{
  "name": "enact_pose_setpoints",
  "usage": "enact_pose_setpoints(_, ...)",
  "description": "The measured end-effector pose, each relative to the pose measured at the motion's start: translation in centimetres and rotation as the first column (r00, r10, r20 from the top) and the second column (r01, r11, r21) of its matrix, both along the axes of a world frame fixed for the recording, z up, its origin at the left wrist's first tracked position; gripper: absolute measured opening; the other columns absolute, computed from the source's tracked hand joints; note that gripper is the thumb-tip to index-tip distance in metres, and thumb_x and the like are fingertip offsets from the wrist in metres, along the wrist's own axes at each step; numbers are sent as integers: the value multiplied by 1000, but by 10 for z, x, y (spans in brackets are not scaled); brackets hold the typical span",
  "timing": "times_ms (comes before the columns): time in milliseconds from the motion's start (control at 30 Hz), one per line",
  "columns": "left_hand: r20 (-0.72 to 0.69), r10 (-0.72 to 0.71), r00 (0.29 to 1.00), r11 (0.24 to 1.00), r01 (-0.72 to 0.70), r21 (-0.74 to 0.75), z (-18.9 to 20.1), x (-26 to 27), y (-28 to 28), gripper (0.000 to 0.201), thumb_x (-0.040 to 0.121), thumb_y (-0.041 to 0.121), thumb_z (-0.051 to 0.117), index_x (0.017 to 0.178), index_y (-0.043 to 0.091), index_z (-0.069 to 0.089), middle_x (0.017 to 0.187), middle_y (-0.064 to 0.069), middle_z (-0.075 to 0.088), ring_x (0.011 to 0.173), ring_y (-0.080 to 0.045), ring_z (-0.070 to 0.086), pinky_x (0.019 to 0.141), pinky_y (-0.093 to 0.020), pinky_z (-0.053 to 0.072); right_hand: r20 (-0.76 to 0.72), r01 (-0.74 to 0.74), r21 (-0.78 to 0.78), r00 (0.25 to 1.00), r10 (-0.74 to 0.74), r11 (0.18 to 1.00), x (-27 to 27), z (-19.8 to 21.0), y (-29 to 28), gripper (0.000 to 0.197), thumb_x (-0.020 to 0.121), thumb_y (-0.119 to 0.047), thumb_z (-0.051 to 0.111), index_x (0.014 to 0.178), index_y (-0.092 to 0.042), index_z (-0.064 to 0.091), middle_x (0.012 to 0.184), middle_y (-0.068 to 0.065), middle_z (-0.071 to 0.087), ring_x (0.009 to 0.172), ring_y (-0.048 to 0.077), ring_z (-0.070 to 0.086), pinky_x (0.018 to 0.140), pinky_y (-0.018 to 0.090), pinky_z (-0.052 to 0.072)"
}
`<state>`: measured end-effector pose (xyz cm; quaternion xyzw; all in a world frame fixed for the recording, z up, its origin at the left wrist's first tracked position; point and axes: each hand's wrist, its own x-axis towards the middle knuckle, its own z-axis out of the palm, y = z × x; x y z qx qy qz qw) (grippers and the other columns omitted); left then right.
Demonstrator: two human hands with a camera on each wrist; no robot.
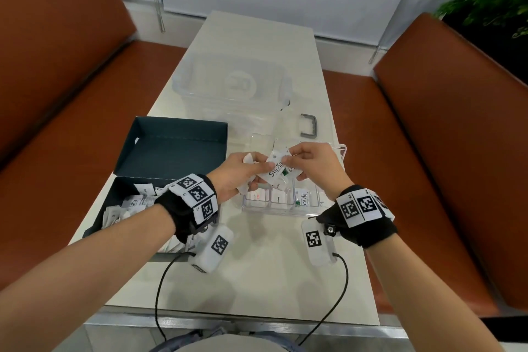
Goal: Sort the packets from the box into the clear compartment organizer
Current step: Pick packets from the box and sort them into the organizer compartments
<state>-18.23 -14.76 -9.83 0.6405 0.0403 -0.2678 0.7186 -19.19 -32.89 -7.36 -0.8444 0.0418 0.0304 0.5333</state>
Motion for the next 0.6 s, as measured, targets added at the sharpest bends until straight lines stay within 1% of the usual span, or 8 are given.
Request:
enact_pose_setpoints(100, 74, 97, 993, 993, -101, 63, -1, 3, 0, 6, 87, 9, 71, 86, 6, 66, 83, -15, 66, 53, -15, 55, 48, -23, 42, 63, 129, 40, 989, -131, 991, 0, -1, -4, 9, 84, -24, 73, 79, -22, 65, 76, -4, 69, 70, 6, 61, 57, 17, 46)
enact_pose_setpoints(167, 69, 204, 977, 978, -206, 30, -3, 5, 2, 9, 87, 7, 70, 86, 1, 64, 77, -19, 63, 49, -18, 49, 50, -25, 42, 123, 258, 22, 958, -259, 966, 1, -4, -5, 13, 86, -27, 69, 74, -24, 66, 64, -15, 62, 63, 1, 54, 60, 15, 40)
enact_pose_setpoints(233, 52, 276, 960, 961, -277, -3, -5, 7, 3, 11, 89, 7, 68, 90, -3, 63, 75, -20, 62, 46, -17, 53, 50, -24, 45, 90, 293, 80, 950, -299, 953, 2, -5, -2, 17, 89, -24, 66, 72, -20, 66, 57, -13, 55, 59, 4, 49, 60, 18, 41)
enact_pose_setpoints(300, -1, 316, 949, 947, -316, -64, -5, 8, 0, 14, 92, 6, 65, 97, -6, 65, 84, -22, 67, 53, -17, 64, 53, -22, 52, 30, 240, 165, 968, -248, 957, 1, -5, 7, 15, 89, -16, 65, 74, -16, 66, 61, -4, 56, 60, 11, 51, 58, 22, 45)
enact_pose_setpoints(367, -53, 297, 953, 944, -302, -134, -4, 6, -3, 15, 94, 7, 62, 100, -6, 65, 92, -19, 70, 65, -18, 71, 57, -22, 56, 9, 182, 191, 982, -187, 964, 0, -4, 15, 4, 86, -10, 67, 86, -14, 67, 67, 1, 61, 61, 12, 55, 56, 21, 47)
enact_pose_setpoints(433, -60, 232, 971, 958, -239, -160, -2, 3, -4, 17, 96, 11, 60, 102, -3, 65, 95, -16, 72, 72, -17, 73, 60, -22, 57, 15, 169, 158, 985, -173, 973, -1, -6, 19, 16, 84, -9, 70, 98, -16, 67, 69, 0, 66, 60, 9, 60, 54, 19, 48)
enact_pose_setpoints(533, -37, 157, 987, 973, -161, -163, -2, -2, -5, 22, 97, 16, 58, 108, -1, 65, 98, -15, 73, 75, -16, 73, 63, -20, 57, 35, 199, 144, 978, -206, 969, -3, -11, 22, 19, 82, -11, 72, 99, -17, 68, 69, 0, 67, 58, 6, 62, 53, 15, 49)
enact_pose_setpoints(600, -21, 132, 991, 979, -134, -152, -3, -2, -5, 27, 96, 17, 59, 113, -4, 64, 107, -19, 71, 78, -19, 72, 67, -22, 58, 59, 210, 145, 974, -220, 967, -4, -13, 23, 18, 82, -11, 73, 97, -18, 69, 68, 1, 67, 59, 7, 63, 53, 15, 51)
